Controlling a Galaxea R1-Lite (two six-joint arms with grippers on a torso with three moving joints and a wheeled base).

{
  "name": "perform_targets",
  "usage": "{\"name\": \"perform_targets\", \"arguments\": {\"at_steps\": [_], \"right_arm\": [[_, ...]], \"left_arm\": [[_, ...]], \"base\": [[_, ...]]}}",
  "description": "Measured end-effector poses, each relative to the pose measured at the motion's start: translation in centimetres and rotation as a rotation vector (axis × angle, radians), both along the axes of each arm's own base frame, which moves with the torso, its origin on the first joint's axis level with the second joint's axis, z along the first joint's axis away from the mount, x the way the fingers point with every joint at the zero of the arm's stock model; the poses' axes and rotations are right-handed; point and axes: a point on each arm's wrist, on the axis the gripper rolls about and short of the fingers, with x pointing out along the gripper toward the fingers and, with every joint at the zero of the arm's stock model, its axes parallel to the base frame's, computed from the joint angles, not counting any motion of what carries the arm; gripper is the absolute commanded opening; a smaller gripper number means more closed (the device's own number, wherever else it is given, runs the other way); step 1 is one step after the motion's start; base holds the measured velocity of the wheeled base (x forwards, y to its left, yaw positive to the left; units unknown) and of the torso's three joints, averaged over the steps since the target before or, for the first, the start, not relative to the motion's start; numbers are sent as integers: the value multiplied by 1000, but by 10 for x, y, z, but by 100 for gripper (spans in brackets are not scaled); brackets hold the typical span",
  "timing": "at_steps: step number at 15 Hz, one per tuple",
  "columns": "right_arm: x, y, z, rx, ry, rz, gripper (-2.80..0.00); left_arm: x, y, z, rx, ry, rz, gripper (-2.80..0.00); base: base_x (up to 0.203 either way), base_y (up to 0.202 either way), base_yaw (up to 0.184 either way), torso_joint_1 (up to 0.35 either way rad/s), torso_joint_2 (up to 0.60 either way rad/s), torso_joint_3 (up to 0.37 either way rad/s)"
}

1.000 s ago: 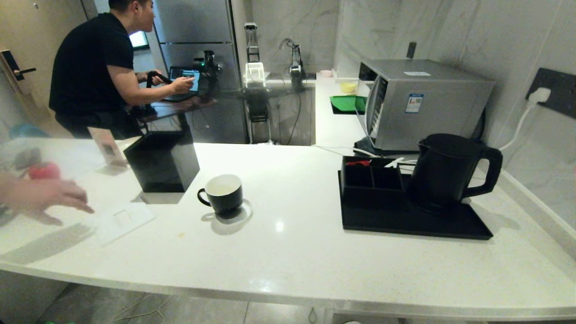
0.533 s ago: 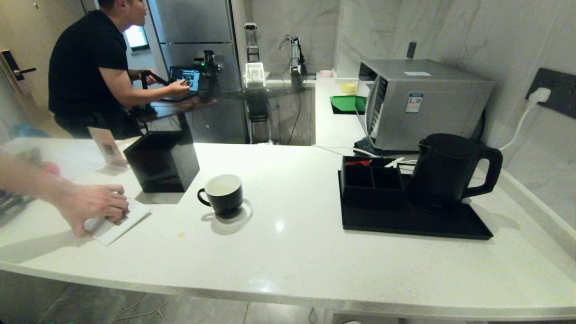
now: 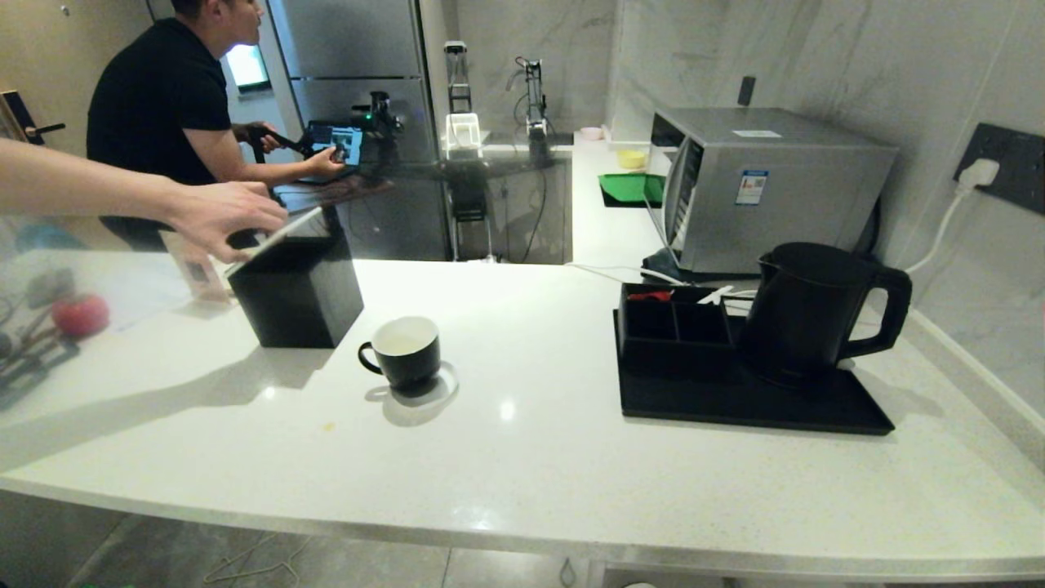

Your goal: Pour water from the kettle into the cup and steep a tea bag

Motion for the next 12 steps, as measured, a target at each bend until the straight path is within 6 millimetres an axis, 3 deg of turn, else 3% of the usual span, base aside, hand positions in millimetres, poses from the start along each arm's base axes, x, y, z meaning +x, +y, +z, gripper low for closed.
{"name": "perform_targets", "arguments": {"at_steps": [12], "right_arm": [[0, 0, 0, 0, 0, 0, -280]], "left_arm": [[0, 0, 0, 0, 0, 0, -280]], "base": [[0, 0, 0, 0, 0, 0]]}}
